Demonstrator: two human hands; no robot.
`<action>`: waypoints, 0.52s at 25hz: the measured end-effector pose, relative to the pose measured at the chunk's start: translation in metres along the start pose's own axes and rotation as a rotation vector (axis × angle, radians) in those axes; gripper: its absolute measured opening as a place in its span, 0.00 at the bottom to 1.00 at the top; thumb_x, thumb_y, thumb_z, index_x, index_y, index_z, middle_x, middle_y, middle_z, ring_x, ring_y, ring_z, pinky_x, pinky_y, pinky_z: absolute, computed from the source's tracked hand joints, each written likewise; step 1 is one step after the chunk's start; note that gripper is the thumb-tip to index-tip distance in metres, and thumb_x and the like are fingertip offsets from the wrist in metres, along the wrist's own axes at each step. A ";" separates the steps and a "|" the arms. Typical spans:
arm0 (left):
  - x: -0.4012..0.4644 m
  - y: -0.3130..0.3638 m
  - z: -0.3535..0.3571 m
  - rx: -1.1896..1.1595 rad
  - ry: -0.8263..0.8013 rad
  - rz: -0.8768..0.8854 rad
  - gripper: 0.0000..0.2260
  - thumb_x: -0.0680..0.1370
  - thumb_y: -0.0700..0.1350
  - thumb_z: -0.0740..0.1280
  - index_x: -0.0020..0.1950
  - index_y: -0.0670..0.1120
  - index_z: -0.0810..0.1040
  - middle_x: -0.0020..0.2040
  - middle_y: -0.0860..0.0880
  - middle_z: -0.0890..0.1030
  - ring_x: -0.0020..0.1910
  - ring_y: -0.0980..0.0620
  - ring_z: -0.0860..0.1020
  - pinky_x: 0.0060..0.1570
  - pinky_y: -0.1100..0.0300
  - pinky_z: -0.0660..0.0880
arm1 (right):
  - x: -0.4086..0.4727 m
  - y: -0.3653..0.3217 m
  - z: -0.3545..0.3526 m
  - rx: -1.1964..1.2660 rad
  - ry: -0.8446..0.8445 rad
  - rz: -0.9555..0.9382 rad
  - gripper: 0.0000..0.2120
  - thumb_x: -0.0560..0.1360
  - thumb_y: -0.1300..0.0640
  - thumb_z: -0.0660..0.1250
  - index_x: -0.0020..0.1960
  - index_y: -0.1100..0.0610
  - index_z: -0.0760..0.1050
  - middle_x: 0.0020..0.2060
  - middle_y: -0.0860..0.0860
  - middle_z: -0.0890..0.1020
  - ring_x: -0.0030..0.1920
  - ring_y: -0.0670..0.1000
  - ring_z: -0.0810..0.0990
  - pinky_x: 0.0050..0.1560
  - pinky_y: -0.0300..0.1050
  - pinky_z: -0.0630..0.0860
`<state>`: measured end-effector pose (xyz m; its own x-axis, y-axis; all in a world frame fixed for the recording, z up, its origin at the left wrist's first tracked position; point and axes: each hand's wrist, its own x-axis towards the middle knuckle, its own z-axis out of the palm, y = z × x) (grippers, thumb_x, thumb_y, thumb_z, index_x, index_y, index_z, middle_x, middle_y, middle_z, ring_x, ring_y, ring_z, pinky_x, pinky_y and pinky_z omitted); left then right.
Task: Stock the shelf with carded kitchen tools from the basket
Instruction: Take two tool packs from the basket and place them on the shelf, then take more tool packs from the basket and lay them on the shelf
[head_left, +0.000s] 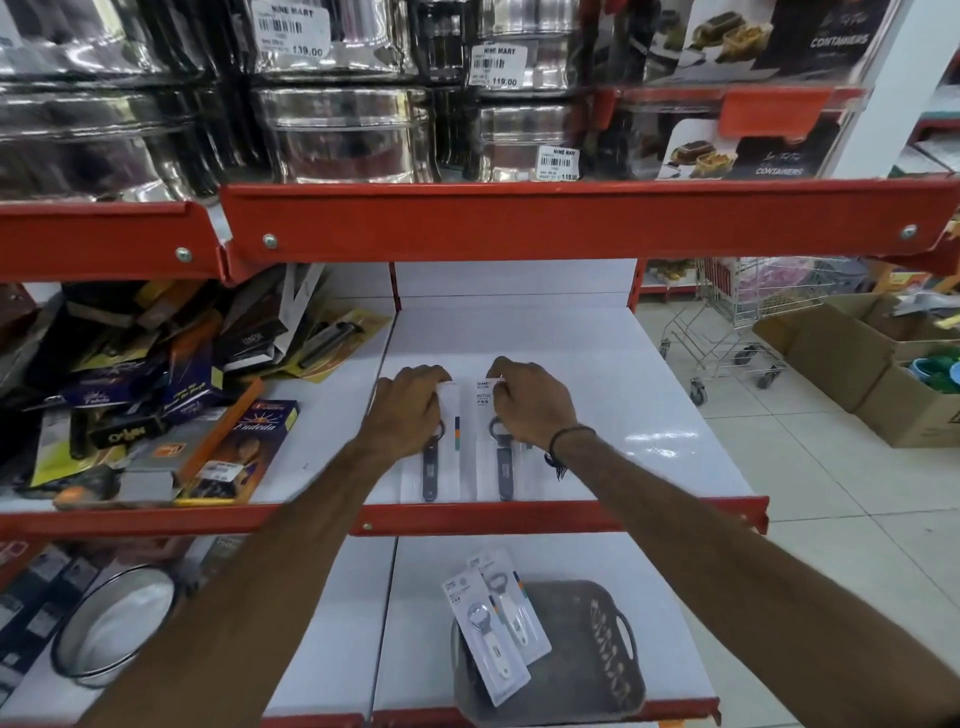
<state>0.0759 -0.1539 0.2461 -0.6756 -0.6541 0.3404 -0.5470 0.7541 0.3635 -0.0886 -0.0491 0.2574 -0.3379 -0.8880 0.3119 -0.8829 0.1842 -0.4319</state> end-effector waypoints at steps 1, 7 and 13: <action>-0.001 -0.001 0.002 0.002 -0.010 0.001 0.16 0.75 0.35 0.60 0.59 0.45 0.77 0.56 0.43 0.81 0.59 0.40 0.76 0.58 0.44 0.67 | 0.000 0.000 0.003 -0.025 -0.011 0.001 0.10 0.77 0.58 0.56 0.55 0.54 0.74 0.46 0.54 0.83 0.47 0.58 0.80 0.41 0.47 0.70; -0.037 0.004 0.000 0.219 -0.025 -0.068 0.27 0.80 0.41 0.60 0.79 0.45 0.59 0.79 0.44 0.62 0.78 0.44 0.59 0.76 0.38 0.52 | -0.032 0.001 0.005 -0.304 -0.033 0.012 0.23 0.80 0.54 0.55 0.75 0.50 0.64 0.72 0.52 0.73 0.73 0.59 0.67 0.72 0.63 0.60; -0.145 0.043 0.030 0.097 0.347 0.336 0.14 0.75 0.38 0.65 0.60 0.43 0.75 0.54 0.43 0.82 0.53 0.44 0.78 0.51 0.50 0.74 | -0.132 0.005 0.023 -0.064 0.588 -0.430 0.04 0.74 0.57 0.63 0.41 0.53 0.75 0.37 0.47 0.79 0.39 0.52 0.72 0.42 0.49 0.62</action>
<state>0.1356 -0.0251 0.1864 -0.6273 -0.3421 0.6996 -0.3815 0.9182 0.1069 -0.0408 0.0591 0.1951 -0.0603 -0.5174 0.8536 -0.9883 -0.0893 -0.1239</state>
